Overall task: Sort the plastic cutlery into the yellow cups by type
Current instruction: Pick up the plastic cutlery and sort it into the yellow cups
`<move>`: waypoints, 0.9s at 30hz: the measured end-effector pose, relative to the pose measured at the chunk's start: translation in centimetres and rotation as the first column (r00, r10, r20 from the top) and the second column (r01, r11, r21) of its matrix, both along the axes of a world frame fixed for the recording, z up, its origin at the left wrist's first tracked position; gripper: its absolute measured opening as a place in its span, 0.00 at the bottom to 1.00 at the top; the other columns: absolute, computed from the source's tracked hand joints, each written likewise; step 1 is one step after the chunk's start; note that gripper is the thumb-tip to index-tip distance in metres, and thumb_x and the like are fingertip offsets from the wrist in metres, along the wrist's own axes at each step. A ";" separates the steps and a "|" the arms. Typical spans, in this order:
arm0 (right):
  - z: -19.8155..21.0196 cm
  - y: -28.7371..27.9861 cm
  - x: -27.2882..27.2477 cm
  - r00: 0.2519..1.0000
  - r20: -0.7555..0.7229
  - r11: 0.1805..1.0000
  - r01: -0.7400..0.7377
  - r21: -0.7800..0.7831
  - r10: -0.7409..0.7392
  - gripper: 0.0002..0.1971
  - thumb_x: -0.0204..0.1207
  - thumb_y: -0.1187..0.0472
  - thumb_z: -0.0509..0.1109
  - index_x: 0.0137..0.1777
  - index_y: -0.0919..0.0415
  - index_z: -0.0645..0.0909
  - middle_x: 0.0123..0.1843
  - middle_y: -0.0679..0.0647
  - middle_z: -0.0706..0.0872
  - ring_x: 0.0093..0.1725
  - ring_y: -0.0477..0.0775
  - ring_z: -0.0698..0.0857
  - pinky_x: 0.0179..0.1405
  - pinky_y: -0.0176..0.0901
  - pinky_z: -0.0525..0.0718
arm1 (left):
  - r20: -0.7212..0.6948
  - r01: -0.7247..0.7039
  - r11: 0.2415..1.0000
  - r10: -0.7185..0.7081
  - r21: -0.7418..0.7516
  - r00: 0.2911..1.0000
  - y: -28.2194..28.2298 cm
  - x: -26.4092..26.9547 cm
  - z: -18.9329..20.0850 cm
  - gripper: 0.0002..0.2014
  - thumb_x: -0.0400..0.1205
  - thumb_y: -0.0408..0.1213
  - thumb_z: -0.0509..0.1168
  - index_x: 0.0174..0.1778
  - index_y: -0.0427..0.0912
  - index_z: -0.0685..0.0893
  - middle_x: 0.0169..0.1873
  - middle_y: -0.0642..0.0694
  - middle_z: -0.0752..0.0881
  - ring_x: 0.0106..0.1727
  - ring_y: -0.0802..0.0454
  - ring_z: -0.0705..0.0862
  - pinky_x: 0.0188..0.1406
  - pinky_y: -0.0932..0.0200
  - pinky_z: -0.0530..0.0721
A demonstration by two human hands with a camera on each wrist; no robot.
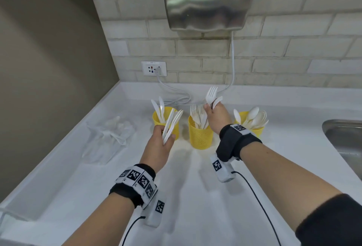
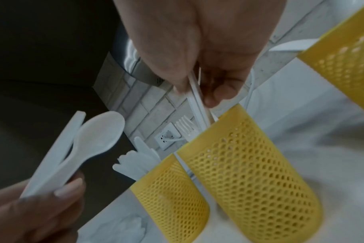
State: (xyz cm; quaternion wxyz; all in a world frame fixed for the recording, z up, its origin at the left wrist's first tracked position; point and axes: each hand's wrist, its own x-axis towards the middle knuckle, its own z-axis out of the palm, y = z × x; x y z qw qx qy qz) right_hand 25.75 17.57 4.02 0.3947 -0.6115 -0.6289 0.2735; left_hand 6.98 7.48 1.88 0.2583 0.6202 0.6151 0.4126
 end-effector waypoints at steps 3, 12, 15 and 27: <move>-0.9 0.6 -0.3 0.991 0.126 0.994 0.048 -0.095 -0.036 0.18 0.83 0.52 0.63 0.49 0.71 0.78 0.48 0.66 0.83 0.45 0.65 0.84 0.41 0.44 0.73 | 0.043 0.008 1.000 -0.008 -0.010 0.999 0.1 0.0 0.0 0.06 0.86 0.41 0.61 0.54 0.47 0.69 0.33 0.55 0.75 0.31 0.60 0.74 0.27 0.67 0.68; 2.6 -4.5 -1.3 0.991 0.055 0.990 0.116 0.081 -0.120 0.18 0.76 0.50 0.70 0.62 0.56 0.78 0.60 0.52 0.74 0.41 0.50 0.76 0.44 0.41 0.74 | 0.204 0.052 0.996 -0.035 -0.077 0.978 0.2 0.8 0.1 0.09 0.86 0.46 0.59 0.53 0.45 0.69 0.34 0.49 0.73 0.30 0.52 0.73 0.25 0.60 0.78; 2.6 -6.2 -2.6 0.979 -0.078 0.976 -0.197 -0.092 0.191 0.22 0.73 0.44 0.72 0.40 0.66 0.84 0.34 0.53 0.75 0.32 0.49 0.73 0.36 0.41 0.72 | 0.257 0.098 0.990 -0.068 -0.103 0.964 0.1 1.6 0.4 0.12 0.86 0.48 0.59 0.55 0.44 0.70 0.35 0.47 0.73 0.29 0.53 0.73 0.27 0.59 0.79; 2.9 -6.9 -0.9 0.917 -0.395 0.991 -0.104 -0.081 0.064 0.15 0.82 0.52 0.67 0.41 0.64 0.78 0.32 0.54 0.81 0.30 0.51 0.80 0.27 0.38 0.79 | 0.325 0.100 0.986 -0.052 -0.133 0.944 -0.3 3.1 1.1 0.06 0.86 0.34 0.53 0.53 0.40 0.75 0.45 0.47 0.76 0.32 0.52 0.76 0.20 0.59 0.79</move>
